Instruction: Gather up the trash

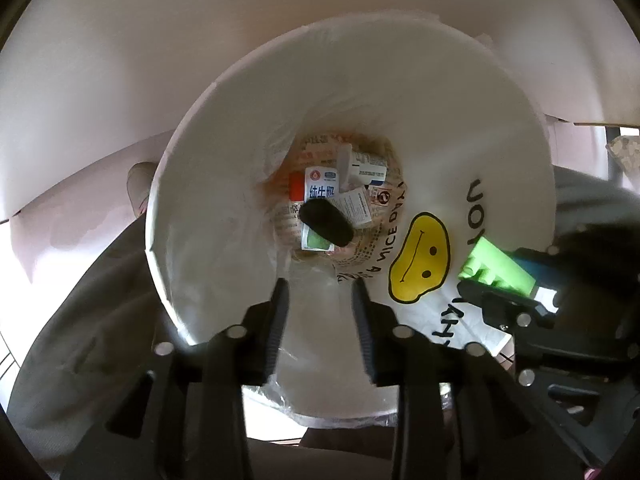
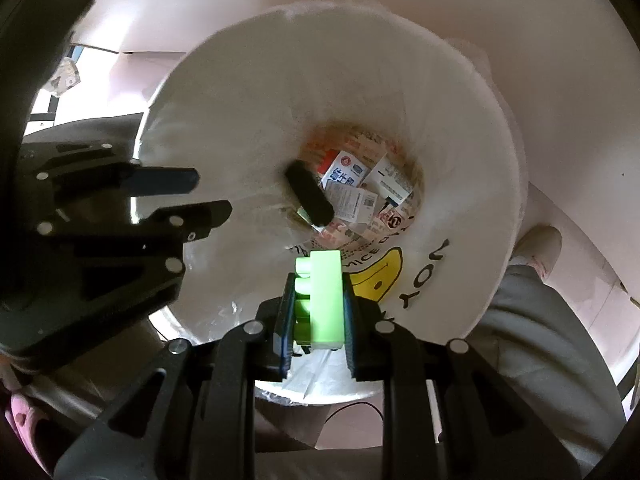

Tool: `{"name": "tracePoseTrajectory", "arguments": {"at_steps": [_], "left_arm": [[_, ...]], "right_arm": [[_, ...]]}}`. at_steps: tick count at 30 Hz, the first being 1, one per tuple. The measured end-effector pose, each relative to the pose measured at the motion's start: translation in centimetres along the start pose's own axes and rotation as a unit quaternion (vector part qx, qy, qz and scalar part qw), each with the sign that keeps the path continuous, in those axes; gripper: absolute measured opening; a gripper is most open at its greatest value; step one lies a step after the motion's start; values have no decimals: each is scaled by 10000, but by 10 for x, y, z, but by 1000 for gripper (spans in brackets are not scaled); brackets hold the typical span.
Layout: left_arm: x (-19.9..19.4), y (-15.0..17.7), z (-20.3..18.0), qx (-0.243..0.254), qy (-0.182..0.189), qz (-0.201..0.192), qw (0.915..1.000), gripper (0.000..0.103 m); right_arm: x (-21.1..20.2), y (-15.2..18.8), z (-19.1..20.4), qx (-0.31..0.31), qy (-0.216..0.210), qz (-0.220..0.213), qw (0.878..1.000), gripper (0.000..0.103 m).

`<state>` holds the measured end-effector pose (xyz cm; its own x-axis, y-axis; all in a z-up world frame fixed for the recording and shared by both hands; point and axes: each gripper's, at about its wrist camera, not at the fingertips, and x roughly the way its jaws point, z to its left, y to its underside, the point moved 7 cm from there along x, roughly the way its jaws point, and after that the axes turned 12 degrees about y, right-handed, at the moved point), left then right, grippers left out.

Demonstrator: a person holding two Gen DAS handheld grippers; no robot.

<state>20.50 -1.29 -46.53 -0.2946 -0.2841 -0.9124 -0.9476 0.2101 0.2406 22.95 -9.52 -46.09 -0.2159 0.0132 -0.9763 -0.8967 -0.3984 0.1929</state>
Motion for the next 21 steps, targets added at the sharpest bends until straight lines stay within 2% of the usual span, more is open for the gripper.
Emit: {"name": "tracePoseTrajectory", "arguments": {"at_steps": [1, 2, 3, 7, 13, 21], "left_arm": [[0, 0, 1, -16, -10, -3, 10000, 49], [0, 0, 2, -40, -20, -9, 10000, 52], [-1, -1, 3, -44, -18, -17, 10000, 54], [-5, -2, 5, -69, -37, -38, 10000, 61], [-17, 3, 2, 11, -117, -151, 9998, 63], [-57, 24, -7, 338, -339, -609, 9970, 63]], "right_arm": [[2, -1, -2, 28, 29, 51, 10000, 34], [3, -1, -4, 60, 78, 68, 9999, 50], [3, -2, -5, 80, 123, 35, 9999, 55], [0, -4, -5, 56, 114, -20, 9999, 55], [-9, 0, -4, 15, 187, -80, 9998, 55], [-37, 19, 0, -35, 293, -409, 9987, 55]]}}
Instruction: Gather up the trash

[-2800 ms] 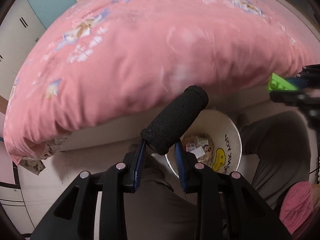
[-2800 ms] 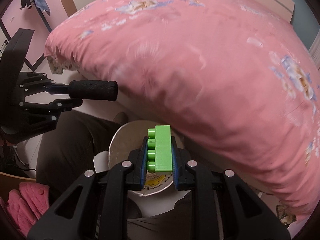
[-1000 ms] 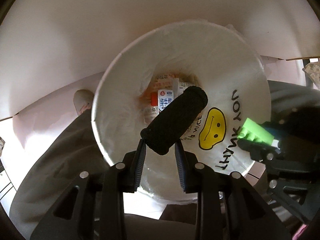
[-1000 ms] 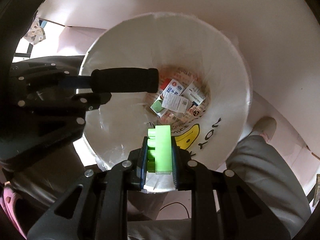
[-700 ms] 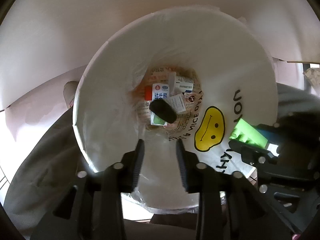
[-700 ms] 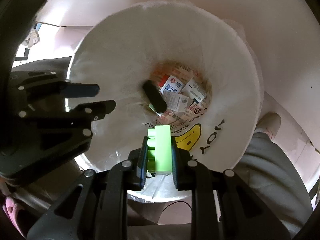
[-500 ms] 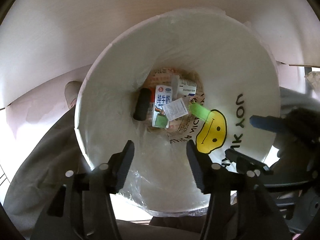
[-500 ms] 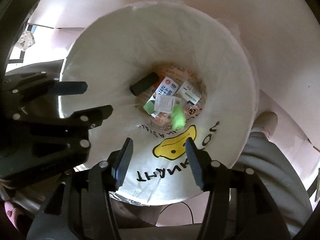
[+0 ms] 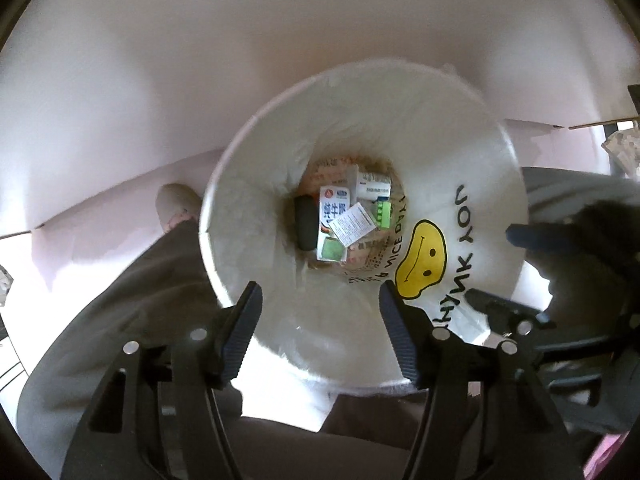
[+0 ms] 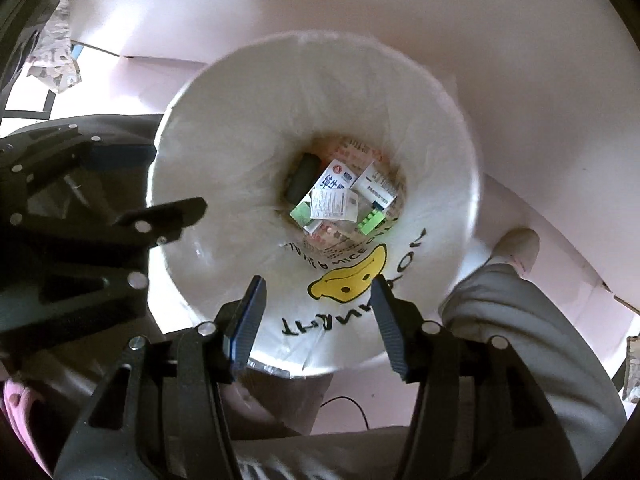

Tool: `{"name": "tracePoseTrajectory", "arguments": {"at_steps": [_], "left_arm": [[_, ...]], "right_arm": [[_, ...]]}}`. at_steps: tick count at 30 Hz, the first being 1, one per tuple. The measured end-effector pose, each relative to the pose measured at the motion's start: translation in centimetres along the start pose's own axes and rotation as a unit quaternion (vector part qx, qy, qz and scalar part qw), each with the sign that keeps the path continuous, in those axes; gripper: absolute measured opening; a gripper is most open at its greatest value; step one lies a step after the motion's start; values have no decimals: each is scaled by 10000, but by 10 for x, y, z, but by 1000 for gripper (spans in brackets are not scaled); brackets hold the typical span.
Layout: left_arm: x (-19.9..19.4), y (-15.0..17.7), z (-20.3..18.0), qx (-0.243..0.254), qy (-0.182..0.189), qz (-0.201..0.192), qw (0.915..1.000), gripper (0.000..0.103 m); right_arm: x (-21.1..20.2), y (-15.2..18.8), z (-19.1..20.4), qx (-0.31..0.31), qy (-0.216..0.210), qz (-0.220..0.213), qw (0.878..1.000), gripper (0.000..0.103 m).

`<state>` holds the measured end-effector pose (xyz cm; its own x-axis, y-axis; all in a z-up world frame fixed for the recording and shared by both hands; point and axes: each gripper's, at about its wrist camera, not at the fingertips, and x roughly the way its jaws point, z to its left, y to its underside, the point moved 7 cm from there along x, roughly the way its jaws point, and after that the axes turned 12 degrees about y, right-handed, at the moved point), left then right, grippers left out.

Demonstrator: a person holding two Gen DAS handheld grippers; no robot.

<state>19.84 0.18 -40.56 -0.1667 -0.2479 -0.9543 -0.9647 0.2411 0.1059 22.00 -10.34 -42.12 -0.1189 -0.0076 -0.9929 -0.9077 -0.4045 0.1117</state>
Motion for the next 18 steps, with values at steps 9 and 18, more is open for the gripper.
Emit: {"name": "tracePoseTrajectory", "arguments": {"at_steps": [9, 18], "left_arm": [[-75, 16, -9, 173, -199, -872, 9958, 64], [-161, 32, -37, 507, -493, -1965, 9780, 82]], "right_arm": [[-81, 20, -3, -4, 313, -893, 9955, 55], [-168, 42, -9, 147, 606, -1791, 9819, 62]]}}
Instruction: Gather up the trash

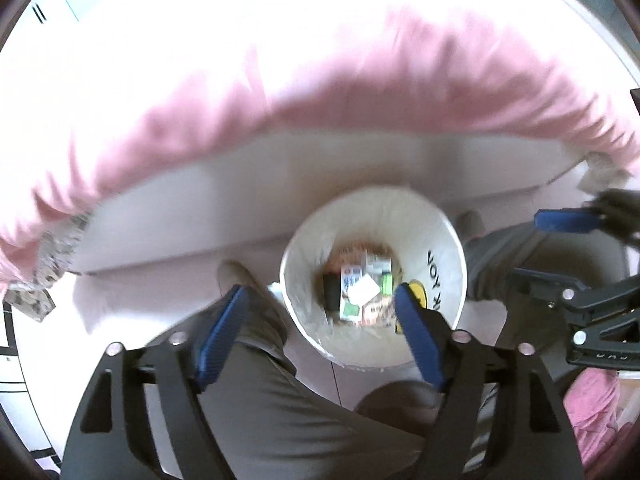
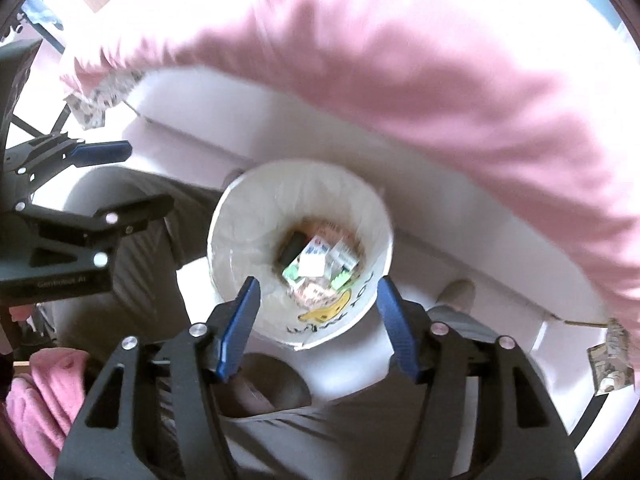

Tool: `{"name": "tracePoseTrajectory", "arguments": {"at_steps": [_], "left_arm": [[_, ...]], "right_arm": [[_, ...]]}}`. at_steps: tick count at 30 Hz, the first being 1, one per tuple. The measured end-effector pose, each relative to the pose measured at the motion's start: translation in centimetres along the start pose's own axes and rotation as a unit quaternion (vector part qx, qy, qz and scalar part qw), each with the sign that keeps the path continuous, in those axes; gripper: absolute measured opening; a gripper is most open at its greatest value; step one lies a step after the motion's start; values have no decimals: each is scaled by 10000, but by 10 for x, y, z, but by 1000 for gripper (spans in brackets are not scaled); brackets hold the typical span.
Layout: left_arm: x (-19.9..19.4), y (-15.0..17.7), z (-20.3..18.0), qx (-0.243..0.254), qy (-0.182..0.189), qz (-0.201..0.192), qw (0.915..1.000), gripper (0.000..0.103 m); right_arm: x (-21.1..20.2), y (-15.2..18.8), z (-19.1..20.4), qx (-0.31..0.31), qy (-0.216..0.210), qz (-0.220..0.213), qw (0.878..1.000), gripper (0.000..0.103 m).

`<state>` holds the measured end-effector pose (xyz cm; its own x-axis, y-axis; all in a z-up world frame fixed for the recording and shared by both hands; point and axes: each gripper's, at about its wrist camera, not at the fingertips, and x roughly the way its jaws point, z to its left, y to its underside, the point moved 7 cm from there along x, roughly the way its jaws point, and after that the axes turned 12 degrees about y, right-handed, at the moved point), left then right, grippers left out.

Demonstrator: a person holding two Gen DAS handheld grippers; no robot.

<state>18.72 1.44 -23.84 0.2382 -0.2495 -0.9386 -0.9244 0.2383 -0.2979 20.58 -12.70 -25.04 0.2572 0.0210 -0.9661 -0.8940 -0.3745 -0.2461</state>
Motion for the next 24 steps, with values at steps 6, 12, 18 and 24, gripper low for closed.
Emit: {"name": "tracePoseTrajectory", "arguments": {"at_steps": [6, 12, 18, 24], "left_arm": [[-52, -6, -15, 157, -190, -643, 9976, 89], [-90, -1, -27, 165, -248, -1101, 9935, 90], [-126, 11, -39, 276, -327, -1497, 9878, 93], [-155, 21, -52, 366, -400, -1793, 9823, 95]], "right_arm": [[-62, -4, -12, 156, 164, -642, 9977, 70], [-107, 2, -14, 152, 328, -1115, 9931, 75], [-138, 14, -6, 184, 435, -1419, 9888, 78], [-168, 27, 0, 299, 518, -1731, 9831, 82]]}}
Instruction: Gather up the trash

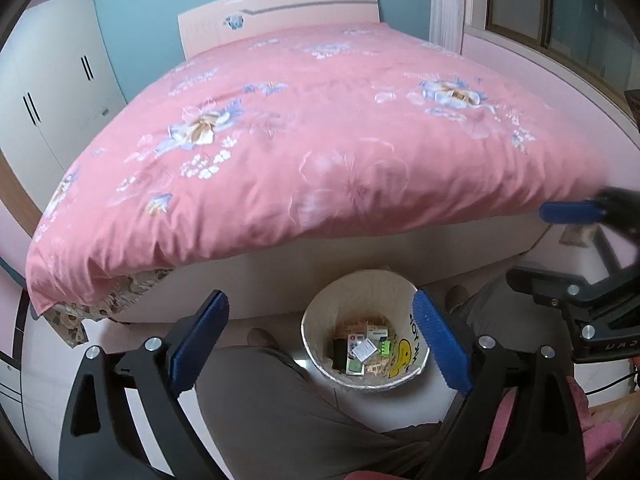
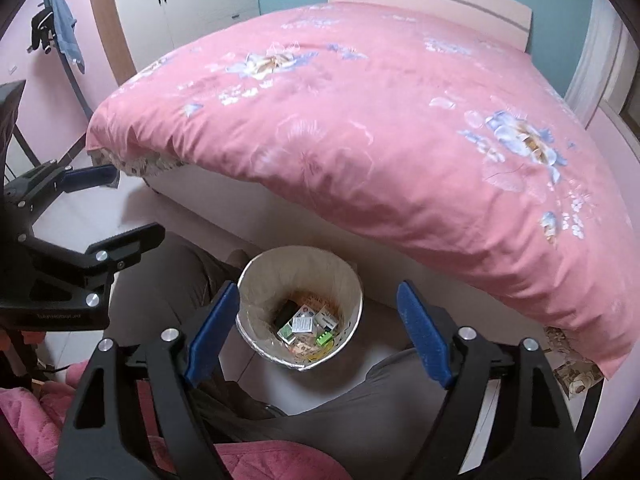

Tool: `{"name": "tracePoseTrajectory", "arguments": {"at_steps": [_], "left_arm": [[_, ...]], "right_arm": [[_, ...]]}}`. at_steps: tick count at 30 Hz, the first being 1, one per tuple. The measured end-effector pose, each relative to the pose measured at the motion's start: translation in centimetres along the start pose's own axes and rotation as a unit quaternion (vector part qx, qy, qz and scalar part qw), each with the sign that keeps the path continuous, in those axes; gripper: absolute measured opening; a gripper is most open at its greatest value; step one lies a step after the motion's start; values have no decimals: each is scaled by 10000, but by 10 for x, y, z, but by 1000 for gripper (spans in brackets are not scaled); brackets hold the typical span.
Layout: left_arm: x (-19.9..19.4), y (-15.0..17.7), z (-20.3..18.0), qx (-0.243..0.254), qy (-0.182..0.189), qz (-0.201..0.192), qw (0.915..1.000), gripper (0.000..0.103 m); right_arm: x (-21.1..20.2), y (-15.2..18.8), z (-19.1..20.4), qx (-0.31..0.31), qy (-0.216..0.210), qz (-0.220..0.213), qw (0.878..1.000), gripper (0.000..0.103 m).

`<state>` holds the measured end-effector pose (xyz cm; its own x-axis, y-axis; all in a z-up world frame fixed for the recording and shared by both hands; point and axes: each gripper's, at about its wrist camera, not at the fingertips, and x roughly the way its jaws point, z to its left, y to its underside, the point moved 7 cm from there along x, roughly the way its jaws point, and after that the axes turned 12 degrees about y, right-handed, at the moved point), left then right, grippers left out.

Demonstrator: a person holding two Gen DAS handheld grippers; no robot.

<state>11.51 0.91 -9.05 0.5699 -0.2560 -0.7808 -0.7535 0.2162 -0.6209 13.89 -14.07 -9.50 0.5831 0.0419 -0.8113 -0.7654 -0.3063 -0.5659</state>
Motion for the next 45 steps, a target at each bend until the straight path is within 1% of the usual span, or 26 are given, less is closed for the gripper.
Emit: {"name": "tracePoseTrajectory", "arguments": {"at_steps": [2, 4, 6, 12, 15, 17, 24, 34, 45], "left_arm": [[-10, 1, -4, 60, -61, -97, 9999, 95], [-18, 4, -7, 72, -56, -175, 9998, 96], [-24, 6, -10, 65, -40, -241, 9997, 96], [-37, 15, -18, 107, -151, -398, 9990, 97], [-39, 19, -20, 34, -119, -448, 9989, 97], [-40, 21, -20, -21, -165, -477, 9987, 97], [-43, 26, -22, -83, -319, -533, 9980, 97], [-48, 27, -22, -57, -404, -627, 9972, 97], [-50, 27, -20, -69, -410, -653, 9970, 97]], "right_arm": [[-11, 1, -2, 60, 58, -117, 9999, 83], [-20, 2, -2, 138, 123, -232, 9996, 86], [-27, 5, -1, 213, 178, -331, 9991, 86], [-42, 22, 1, 395, 558, -585, 9959, 88], [-47, 30, 0, 447, 757, -716, 9936, 88], [-50, 33, -3, 548, 859, -805, 9915, 88], [-54, 43, -11, 941, 892, -936, 9871, 88], [-57, 44, -11, 960, 934, -999, 9859, 88], [-59, 44, -11, 1002, 917, -1006, 9856, 88]]}}
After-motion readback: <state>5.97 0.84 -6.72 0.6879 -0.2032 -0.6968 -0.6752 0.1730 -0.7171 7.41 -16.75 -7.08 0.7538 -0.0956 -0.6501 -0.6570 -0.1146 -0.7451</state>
